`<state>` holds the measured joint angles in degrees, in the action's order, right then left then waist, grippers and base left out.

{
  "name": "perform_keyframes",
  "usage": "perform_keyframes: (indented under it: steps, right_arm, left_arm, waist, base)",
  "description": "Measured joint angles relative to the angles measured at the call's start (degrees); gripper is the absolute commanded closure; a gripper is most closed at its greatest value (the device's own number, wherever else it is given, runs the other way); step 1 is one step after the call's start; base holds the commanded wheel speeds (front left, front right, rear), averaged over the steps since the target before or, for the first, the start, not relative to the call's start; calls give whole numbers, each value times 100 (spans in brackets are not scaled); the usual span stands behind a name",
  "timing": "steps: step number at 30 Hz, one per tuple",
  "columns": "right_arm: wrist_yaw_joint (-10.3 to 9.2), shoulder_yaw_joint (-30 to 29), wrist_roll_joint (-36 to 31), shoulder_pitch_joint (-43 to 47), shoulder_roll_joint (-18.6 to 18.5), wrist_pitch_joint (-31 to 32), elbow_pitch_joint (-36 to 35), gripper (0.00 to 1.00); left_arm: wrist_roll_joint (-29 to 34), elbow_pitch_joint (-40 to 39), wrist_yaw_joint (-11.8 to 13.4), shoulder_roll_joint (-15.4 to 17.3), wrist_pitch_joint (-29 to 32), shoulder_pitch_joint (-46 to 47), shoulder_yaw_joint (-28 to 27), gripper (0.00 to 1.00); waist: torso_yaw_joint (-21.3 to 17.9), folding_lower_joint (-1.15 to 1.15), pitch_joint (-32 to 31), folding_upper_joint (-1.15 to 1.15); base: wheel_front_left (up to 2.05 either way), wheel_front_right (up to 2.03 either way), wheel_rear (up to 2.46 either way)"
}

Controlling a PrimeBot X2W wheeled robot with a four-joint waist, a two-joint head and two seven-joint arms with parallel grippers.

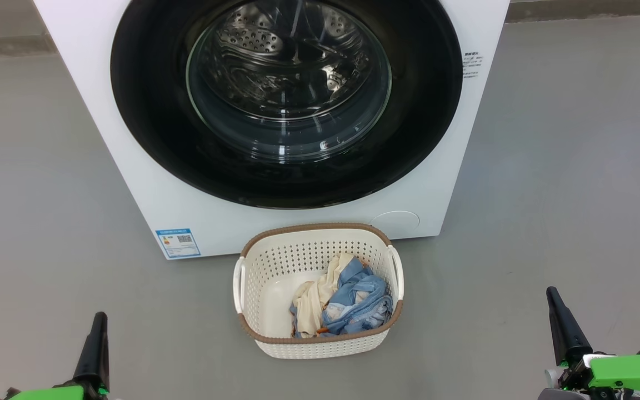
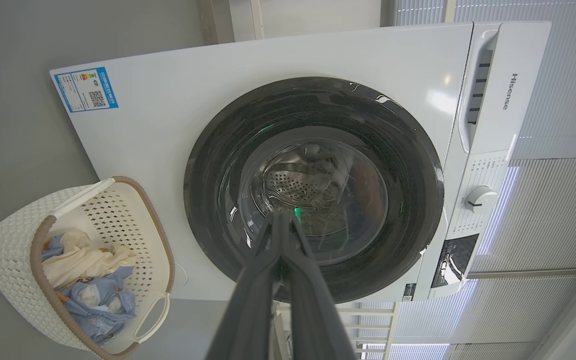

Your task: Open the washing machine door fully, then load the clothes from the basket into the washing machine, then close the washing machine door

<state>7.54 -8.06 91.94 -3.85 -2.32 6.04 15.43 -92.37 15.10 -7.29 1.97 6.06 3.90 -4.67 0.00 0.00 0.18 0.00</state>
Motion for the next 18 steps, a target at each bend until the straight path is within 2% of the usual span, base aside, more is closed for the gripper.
perform_keyframes:
  steps: [18]
  right_arm:
    - [0, 0, 0, 0, 0, 0, 0, 100]
  left_arm:
    - [0, 0, 0, 0, 0, 0, 0, 100]
  waist:
    - [0, 0, 0, 0]
  base:
    - [0, 0, 0]
